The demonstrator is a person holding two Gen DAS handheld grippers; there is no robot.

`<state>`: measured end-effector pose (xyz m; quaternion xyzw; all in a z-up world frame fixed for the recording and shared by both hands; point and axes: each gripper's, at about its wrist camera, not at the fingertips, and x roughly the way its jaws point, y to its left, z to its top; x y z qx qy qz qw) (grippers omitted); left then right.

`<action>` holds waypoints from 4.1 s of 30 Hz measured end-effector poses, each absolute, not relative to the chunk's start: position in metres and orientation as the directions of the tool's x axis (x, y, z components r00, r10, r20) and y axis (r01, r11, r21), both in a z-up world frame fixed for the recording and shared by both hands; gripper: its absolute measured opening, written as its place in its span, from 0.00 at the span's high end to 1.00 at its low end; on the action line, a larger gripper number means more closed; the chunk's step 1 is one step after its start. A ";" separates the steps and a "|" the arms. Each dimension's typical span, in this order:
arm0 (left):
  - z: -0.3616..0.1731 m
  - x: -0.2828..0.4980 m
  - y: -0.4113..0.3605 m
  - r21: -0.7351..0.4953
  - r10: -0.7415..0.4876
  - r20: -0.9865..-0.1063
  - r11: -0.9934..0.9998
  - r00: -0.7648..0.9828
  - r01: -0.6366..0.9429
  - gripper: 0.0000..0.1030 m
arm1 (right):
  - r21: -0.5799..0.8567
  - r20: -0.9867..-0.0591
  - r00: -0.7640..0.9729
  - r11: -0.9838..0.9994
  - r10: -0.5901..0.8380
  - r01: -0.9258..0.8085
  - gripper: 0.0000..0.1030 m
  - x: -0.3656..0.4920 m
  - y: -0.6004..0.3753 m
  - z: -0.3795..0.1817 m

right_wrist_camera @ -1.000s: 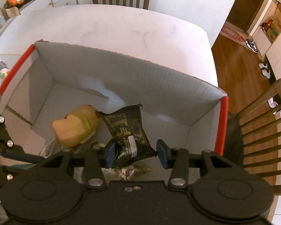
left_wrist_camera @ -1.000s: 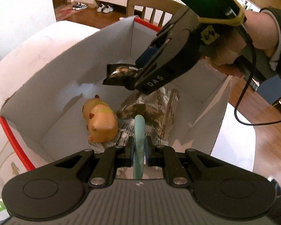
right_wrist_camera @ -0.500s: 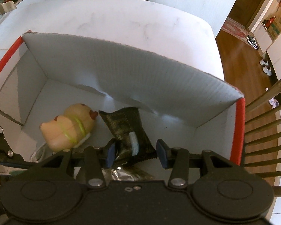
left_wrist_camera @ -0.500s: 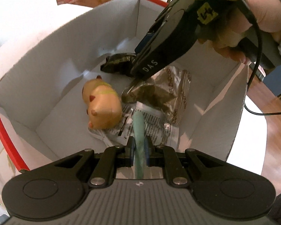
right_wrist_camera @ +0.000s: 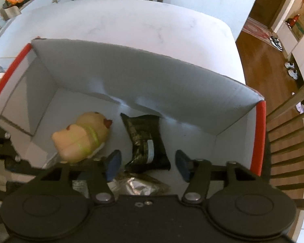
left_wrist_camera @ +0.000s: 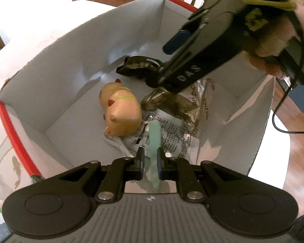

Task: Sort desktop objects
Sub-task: 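Lower the pouch into the shoebox and open the right gripper while the left gripper releases the stick, then withdraw both grippers from the shoebox toward the remaining table items, then grasp the pink-white snack bag with the right gripper while the left gripper grasps the blue cracker pack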

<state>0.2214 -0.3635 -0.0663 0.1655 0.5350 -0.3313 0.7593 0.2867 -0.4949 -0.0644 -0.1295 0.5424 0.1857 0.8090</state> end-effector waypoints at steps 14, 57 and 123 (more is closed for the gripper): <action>-0.035 0.203 -0.355 -0.116 -0.401 -0.865 0.744 0.300 0.658 0.50 | 0.054 -0.884 0.392 0.887 0.256 -0.458 0.34 0.252 -0.500 -0.028; 0.007 0.094 -0.177 -0.145 -0.438 -0.725 0.851 0.531 0.504 0.00 | 0.122 -0.786 0.486 0.867 0.382 -0.484 0.11 0.153 -0.372 0.031; -0.107 0.085 -0.007 -0.064 -0.239 -0.792 0.947 0.562 0.313 0.01 | 0.233 -0.868 0.378 0.936 0.323 -0.265 0.23 0.185 -0.158 -0.069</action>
